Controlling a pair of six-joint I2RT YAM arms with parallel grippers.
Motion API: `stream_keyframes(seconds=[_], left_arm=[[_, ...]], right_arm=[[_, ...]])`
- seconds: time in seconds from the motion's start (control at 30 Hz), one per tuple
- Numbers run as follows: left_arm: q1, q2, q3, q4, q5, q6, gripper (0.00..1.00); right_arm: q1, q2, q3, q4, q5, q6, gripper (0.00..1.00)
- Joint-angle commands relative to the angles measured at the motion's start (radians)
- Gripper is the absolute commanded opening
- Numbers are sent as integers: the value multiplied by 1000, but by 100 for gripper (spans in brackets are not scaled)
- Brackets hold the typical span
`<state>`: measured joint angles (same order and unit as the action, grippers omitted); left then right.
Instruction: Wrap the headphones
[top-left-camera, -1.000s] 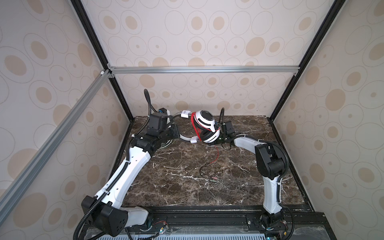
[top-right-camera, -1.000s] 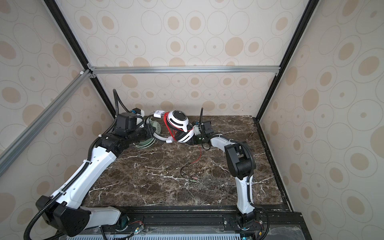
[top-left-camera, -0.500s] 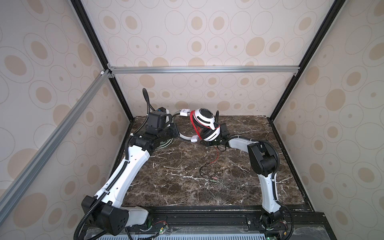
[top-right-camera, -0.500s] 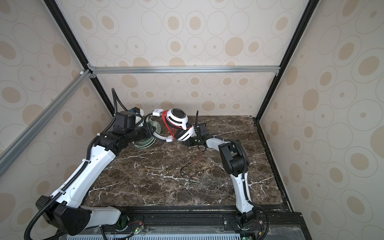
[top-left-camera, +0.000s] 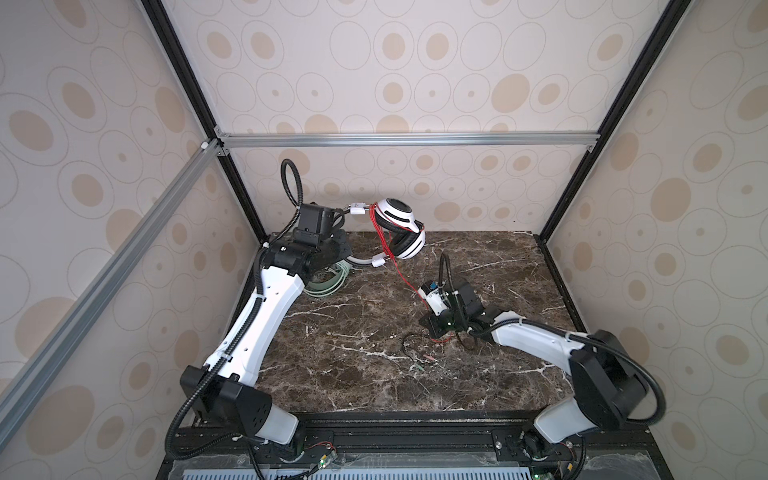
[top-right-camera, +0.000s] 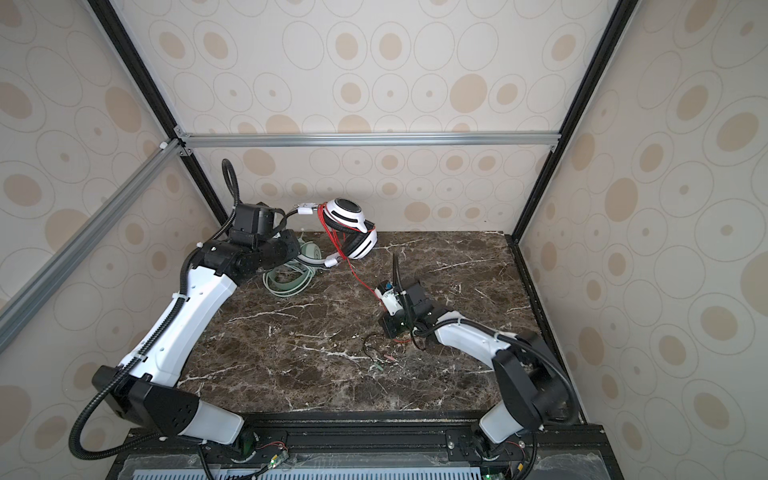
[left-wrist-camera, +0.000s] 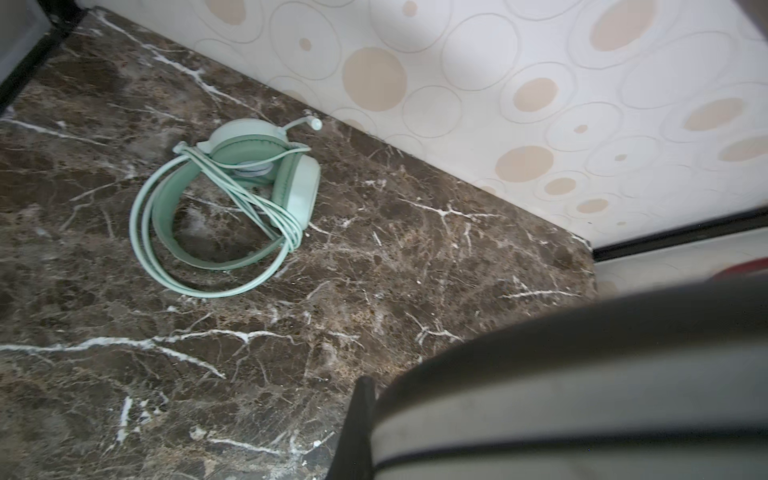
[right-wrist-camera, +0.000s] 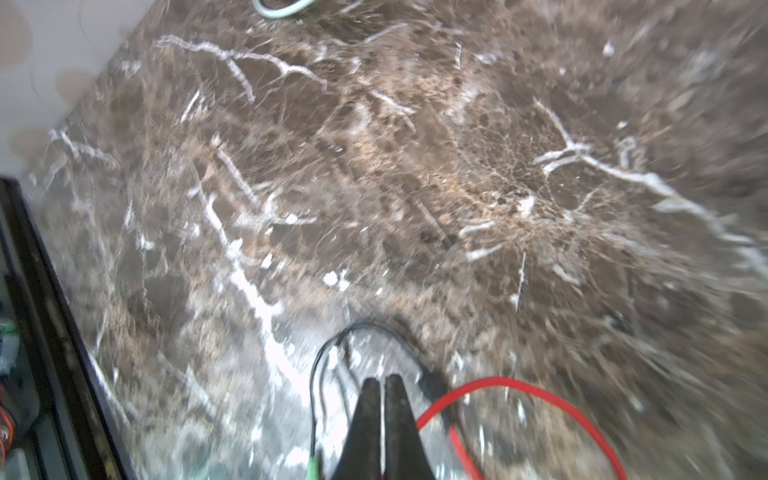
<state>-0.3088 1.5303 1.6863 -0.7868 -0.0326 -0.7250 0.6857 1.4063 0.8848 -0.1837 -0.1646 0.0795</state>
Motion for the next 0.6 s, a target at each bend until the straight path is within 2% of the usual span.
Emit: stream_keyframes(seconds=[0.0, 0.17, 0.33, 0.47, 0.57], left_arm=[[8, 20, 82, -9, -127, -49, 0], [9, 79, 118, -62, -236, -65, 0], [6, 87, 62, -65, -284, -77, 0], [-14, 104, 44, -93, -323, -80, 0], [-74, 120, 43, -114, -340, -67, 0]], right_arm=[[74, -109, -14, -222, 267, -47, 0], [231, -261, 16, -370, 476, -43, 0], [359, -343, 121, -492, 660, -81, 0], [406, -344, 244, -554, 743, -159, 0], [407, -305, 344, -570, 779, -256, 0]])
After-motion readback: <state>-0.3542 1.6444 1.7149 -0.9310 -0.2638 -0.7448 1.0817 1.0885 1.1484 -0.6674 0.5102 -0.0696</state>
